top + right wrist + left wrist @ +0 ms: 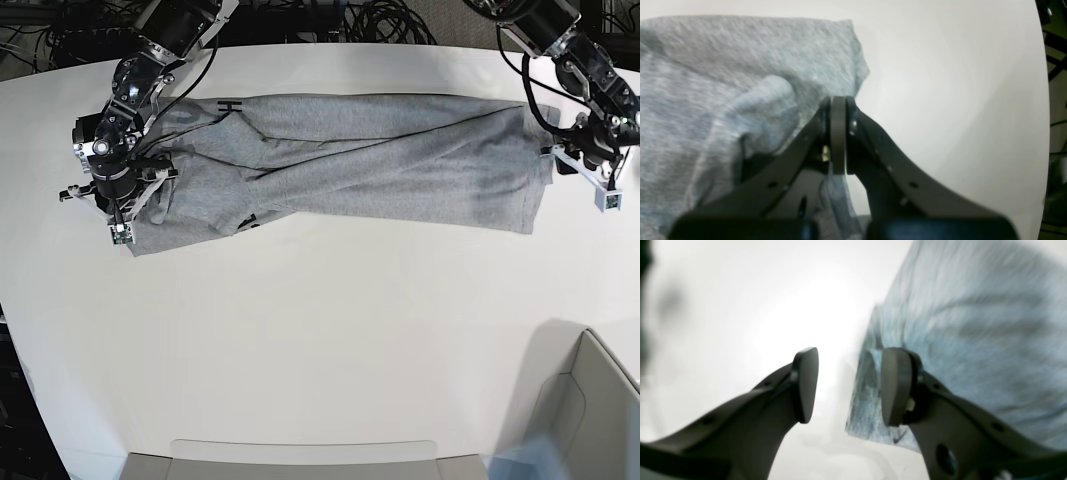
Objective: Fold the T-shirt properly
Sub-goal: 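Release the left gripper and regrasp the strip's end beside it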
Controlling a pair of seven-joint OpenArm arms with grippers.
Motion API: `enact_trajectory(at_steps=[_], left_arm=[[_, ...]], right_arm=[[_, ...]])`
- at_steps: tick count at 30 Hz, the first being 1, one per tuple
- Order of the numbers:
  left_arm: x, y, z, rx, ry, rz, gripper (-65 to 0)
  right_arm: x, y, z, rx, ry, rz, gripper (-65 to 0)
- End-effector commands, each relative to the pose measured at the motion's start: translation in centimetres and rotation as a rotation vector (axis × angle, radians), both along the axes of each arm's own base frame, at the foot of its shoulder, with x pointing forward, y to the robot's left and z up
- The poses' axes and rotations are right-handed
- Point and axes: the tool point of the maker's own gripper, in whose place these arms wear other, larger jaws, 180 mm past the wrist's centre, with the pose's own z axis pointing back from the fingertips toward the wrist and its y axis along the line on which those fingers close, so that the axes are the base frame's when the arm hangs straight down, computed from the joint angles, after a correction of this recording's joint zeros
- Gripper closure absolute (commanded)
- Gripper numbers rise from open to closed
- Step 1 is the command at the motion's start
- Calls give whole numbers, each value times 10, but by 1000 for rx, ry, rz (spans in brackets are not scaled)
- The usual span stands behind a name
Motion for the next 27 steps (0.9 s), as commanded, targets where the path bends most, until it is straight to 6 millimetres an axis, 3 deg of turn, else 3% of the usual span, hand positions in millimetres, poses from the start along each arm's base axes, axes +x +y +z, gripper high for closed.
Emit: enact_trajectory(at_steps=[1,4,21,27], left_arm=[[9,5,4,-8,-12,7,-312],[11,7,-8,-50,14,21,-312],[13,10,-5,-41,18,15,-309],[26,15,30,50,-72,-4,-284]], right_arm=[[9,-1,13,-9,-48,6,0],[9,-1,13,-10,-47,6,0],[1,1,-4,7,-2,10,0],[1,1,-6,10,2,8,0]])
